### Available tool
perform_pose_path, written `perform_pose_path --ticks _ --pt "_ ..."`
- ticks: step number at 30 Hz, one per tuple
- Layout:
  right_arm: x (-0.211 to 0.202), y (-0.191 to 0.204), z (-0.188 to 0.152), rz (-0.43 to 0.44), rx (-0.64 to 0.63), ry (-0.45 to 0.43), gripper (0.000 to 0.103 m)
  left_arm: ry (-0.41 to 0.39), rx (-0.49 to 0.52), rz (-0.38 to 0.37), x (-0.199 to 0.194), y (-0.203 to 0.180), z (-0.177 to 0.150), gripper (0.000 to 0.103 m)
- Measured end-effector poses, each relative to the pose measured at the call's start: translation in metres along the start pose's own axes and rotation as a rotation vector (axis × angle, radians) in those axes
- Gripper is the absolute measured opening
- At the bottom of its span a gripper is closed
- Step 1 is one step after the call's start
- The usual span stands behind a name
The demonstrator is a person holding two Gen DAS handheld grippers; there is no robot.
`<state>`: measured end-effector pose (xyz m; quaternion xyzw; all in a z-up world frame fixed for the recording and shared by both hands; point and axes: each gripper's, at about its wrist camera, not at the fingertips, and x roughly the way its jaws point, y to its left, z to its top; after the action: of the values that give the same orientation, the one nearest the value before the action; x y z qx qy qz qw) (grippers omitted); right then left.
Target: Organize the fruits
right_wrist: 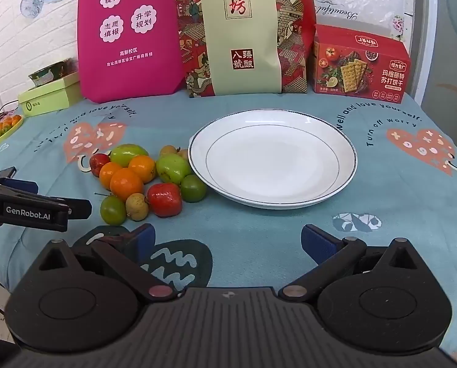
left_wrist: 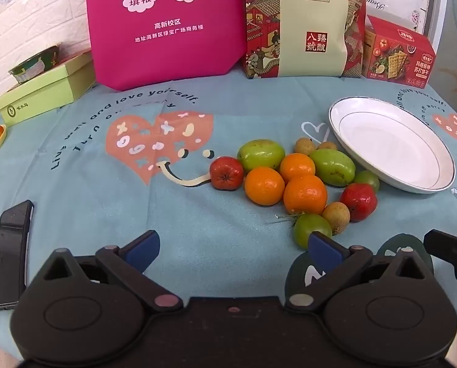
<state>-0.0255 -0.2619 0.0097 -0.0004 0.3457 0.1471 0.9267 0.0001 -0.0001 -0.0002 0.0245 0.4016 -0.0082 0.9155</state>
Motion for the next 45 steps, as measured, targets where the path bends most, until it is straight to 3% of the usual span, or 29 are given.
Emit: perform_pose_path --ticks 45 --pt "0.0074 0.0074 0.0000 0.010 -0.025 0.033 0.103 -0.008 -0.030 -0.018 -0.0045 0.0036 0.0001 0.103"
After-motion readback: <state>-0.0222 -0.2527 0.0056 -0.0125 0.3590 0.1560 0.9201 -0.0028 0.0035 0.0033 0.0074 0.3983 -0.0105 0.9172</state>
